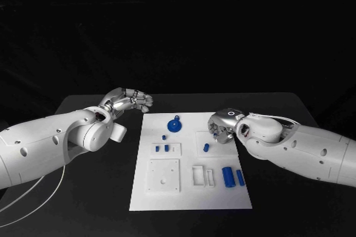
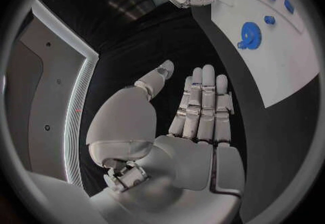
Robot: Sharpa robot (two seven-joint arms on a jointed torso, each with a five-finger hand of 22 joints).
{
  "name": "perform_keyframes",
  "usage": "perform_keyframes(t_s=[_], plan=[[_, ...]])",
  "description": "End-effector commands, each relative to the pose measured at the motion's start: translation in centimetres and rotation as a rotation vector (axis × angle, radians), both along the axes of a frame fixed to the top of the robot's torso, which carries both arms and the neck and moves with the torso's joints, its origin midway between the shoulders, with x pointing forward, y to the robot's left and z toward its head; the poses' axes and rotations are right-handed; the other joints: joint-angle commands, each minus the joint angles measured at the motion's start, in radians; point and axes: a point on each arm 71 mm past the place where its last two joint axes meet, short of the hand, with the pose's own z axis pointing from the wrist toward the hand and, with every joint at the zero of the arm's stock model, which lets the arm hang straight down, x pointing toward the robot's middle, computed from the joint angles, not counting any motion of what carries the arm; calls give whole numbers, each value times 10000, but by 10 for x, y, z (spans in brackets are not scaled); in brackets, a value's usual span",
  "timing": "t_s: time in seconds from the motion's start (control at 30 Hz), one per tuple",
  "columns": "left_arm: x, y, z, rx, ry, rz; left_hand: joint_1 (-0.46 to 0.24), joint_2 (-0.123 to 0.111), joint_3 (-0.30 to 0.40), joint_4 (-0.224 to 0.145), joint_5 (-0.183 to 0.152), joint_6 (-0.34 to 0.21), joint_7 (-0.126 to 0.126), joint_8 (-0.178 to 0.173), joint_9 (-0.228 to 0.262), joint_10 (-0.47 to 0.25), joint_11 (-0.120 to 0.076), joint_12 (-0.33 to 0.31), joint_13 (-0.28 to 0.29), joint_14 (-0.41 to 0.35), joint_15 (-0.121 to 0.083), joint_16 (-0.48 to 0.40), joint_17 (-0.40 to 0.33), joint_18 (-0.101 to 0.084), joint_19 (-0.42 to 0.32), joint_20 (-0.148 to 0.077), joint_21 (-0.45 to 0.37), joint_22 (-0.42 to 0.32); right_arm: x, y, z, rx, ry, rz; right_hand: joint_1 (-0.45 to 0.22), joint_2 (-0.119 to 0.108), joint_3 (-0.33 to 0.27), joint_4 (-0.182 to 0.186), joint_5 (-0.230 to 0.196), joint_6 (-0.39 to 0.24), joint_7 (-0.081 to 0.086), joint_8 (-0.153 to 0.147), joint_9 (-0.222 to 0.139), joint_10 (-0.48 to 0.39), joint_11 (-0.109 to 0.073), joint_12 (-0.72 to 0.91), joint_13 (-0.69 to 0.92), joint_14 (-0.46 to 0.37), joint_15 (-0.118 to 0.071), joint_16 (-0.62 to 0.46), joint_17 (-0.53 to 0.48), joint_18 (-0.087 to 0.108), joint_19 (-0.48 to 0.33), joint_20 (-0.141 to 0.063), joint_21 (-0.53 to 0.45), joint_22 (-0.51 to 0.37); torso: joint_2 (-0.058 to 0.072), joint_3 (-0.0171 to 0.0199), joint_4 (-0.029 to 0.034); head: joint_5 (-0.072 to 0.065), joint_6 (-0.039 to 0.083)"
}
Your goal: Assemble the parts on the task board
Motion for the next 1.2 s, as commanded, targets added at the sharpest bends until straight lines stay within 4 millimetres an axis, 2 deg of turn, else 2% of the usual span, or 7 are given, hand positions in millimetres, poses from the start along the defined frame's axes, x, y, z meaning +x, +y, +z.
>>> perform_keyframes(t_s=[0.03, 0.17, 0.37, 0.6, 0.87, 1.0, 1.2], plan=[[0, -1, 1, -140, -89, -85, -10, 58, -44, -3, 17, -43, -17, 14, 1, -31, 7, -35, 17, 29, 43, -69, 15, -23, -25, 35, -66, 17, -7, 1, -21, -1165, 474, 97, -22, -15, -4, -43, 141, 97, 4, 46, 26, 60, 4, -55, 58, -177, -86, 97, -35, 60, 14, -23, 74, 49, 6, 2, 6, -10, -4], [0, -1, 2, -137, -145, -8, 4, 71, -38, -4, 21, -36, -21, 20, 4, -24, 4, -30, 21, 41, 41, -79, 24, -19, -18, 35, -70, 20, -9, 4, -19, -842, 61, 343, 52, 6, 57, -82, 291, 312, -87, 134, 123, 265, -89, -5, 278, -84, -186, 416, -56, 60, 202, -126, 249, 190, -7, -6, 19, -31, -9], [0, -1, 2, -145, -164, 4, 41, 102, -16, -7, 30, -15, -32, 39, 13, -6, -6, -19, 29, 72, 35, -97, 49, -12, 2, 32, -77, 26, -11, 7, -15, -579, -370, 422, 36, -178, 209, -134, 1079, 594, -211, 213, 280, 570, -232, 33, 626, 60, -321, 971, -100, 60, 601, -332, 540, 411, -4, 3, 1, -2, -11], [0, -1, 2, -159, -173, -3, 60, 129, -4, -5, 35, 6, -41, 56, 20, 3, -10, -14, 35, 90, 31, -114, 68, -10, 14, 31, -84, 31, -12, 3, -15, -595, -398, 367, 69, -319, 396, -69, 1171, 673, -247, 218, 389, 675, -272, 12, 816, 13, -359, 1235, -167, 60, 717, -397, 605, 481, 0, -6, 9, 3, -4], [2, 2, 2, -158, -181, 86, 65, 138, -1, -5, 38, 13, -45, 62, 22, 3, -10, -14, 36, 95, 31, -125, 77, -10, 18, 32, -90, 33, -13, 1, -12, -226, -607, 307, 67, -350, 438, -34, 1161, 695, -259, 217, 433, 701, -284, -7, 881, -5, -370, 1326, -201, 60, 750, -415, 621, 503, -15, -4, -5, 16, 9], [3, 4, 1, -141, -176, 117, 67, 140, 0, -5, 39, 13, -46, 63, 22, 2, -10, -14, 37, 96, 31, -129, 80, -10, 19, 32, -91, 34, -13, 0, -8, 123, -734, 256, 204, -391, 657, 99, 434, 668, -247, 162, 514, 690, -274, -107, 998, -91, -365, 1461, -339, 60, 752, -423, 594, 514, -11, -3, 7, -3, 28], [7, 9, 0, -79, -196, 309, 69, 139, 0, -7, 41, 12, -46, 63, 22, 1, -10, -15, 37, 96, 32, -135, 83, -10, 20, 32, -94, 35, -11, -1, -1, 484, -818, 160, 234, -424, 724, 171, 291, 670, -245, 138, 557, 696, -273, -156, 1056, -116, -360, 1533, -416, 60, 756, -420, 589, 528, -10, -4, 7, -7, 40]])
